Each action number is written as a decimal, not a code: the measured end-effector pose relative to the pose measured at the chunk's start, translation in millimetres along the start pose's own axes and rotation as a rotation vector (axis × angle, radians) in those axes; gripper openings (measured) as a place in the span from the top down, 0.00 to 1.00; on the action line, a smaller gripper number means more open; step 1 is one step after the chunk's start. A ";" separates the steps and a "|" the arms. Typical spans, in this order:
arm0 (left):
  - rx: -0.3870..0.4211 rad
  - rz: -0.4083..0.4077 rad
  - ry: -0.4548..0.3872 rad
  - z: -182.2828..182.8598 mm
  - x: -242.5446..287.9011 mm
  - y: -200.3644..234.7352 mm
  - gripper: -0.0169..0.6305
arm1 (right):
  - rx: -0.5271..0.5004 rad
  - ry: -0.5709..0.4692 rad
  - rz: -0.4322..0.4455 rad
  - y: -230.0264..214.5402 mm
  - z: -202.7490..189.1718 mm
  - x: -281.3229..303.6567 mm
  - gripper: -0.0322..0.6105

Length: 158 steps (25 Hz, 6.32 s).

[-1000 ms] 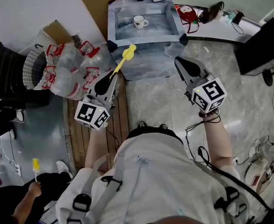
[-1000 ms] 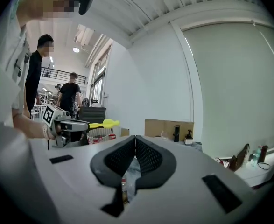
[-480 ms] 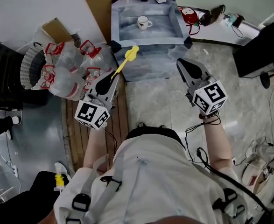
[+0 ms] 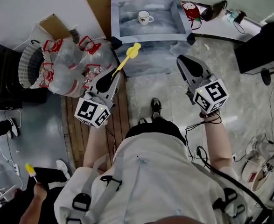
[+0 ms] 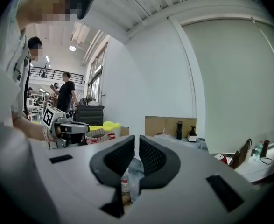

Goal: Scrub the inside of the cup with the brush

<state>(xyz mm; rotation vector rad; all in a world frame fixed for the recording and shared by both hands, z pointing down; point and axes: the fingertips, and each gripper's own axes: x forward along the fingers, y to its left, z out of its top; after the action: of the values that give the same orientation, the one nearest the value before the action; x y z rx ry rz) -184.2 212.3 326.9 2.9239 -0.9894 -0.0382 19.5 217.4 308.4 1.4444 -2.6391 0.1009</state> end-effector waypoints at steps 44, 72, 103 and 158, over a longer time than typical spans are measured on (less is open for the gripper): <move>-0.008 0.216 0.005 -2.8 143.2 70.2 0.91 | 0.024 0.089 0.184 -157.8 -16.3 136.1 0.49; 0.087 0.118 0.139 -17.2 208.3 214.0 0.91 | 0.083 0.123 -0.009 -208.4 -15.7 251.6 0.39; 0.033 0.004 0.183 -39.9 256.1 293.8 0.91 | 0.114 0.273 0.041 -209.3 -42.6 338.9 0.40; -0.036 0.008 0.518 -150.8 363.7 275.6 0.91 | -0.160 0.780 0.503 -274.5 -267.2 415.4 0.40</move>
<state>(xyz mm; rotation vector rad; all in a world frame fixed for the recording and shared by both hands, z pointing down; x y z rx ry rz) -56.1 -220.6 491.7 2.6704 -0.8916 0.6548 51.4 -244.4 632.5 0.4947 -2.1940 0.3971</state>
